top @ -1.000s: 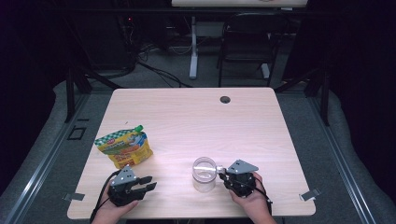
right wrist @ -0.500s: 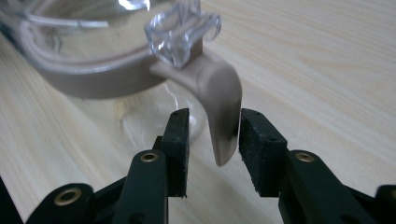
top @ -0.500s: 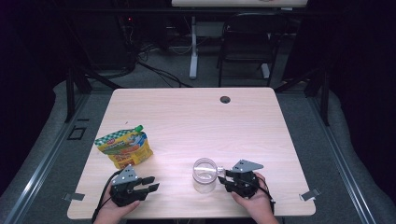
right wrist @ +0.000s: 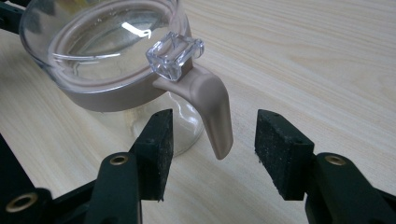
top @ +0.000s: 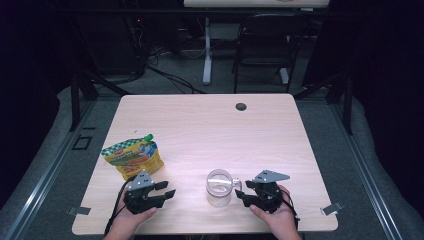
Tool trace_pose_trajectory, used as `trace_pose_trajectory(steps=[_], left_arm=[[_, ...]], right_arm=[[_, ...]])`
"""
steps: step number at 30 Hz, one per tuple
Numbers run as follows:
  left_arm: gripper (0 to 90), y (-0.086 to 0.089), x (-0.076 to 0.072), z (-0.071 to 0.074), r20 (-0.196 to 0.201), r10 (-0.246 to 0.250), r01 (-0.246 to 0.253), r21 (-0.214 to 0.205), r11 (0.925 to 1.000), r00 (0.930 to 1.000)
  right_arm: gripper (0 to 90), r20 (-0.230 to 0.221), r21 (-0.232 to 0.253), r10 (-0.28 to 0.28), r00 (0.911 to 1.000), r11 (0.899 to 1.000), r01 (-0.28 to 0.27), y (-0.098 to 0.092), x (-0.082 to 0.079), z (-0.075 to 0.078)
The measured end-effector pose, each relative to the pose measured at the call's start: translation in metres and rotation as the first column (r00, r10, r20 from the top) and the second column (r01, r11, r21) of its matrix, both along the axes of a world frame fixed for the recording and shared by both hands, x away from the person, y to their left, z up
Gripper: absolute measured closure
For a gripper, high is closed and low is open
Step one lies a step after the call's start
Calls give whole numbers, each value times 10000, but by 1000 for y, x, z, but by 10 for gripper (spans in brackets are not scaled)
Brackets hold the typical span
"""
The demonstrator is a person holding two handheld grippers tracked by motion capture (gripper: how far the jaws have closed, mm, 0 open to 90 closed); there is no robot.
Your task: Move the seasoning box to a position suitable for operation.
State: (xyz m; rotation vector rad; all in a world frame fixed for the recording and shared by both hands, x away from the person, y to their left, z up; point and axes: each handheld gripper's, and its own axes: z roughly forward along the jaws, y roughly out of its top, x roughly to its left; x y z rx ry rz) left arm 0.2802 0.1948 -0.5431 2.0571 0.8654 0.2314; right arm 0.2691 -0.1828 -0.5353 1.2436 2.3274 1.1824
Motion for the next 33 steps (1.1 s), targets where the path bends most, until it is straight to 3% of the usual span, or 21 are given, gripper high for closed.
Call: trace_pose_trajectory(steps=[2, 5, 13, 20, 23, 26, 33], left_arm=[[529, -3, 2, 1, -76, -82, 82, -92, 9999, 9999], [516, -11, 7, 5, -109, -216, 214, -190, 9996, 9997], [517, -32, 17, 10, -116, -580, 579, -129, 9982, 9982], [518, -43, 24, 19, -40, -663, 661, -291, 9974, 9978], [516, -46, 27, 24, 9, -680, 679, -423, 9968, 9977], [516, -50, 32, 29, -73, -1021, 1015, -532, 9934, 9948], [502, -58, 39, 37, 13, -1117, 1115, -658, 9916, 9937]], right_arm=[[469, 35, -52, -11, 10000, 10000, 12, 0, 0, 1], [470, 481, -376, -17, 9988, 9993, 35, 2, -3, 7], [491, 415, -616, 118, 9991, 9981, -92, 3, -5, 12], [495, 550, -565, -25, 9985, 9984, 56, 2, -4, 21], [524, 630, -376, -95, 9980, 9992, 118, 3, -5, 28], [542, 662, -163, -216, 9976, 9996, 227, 3, -6, 36], [614, 727, -62, -429, 9964, 9990, 435, 3, -6, 48]])
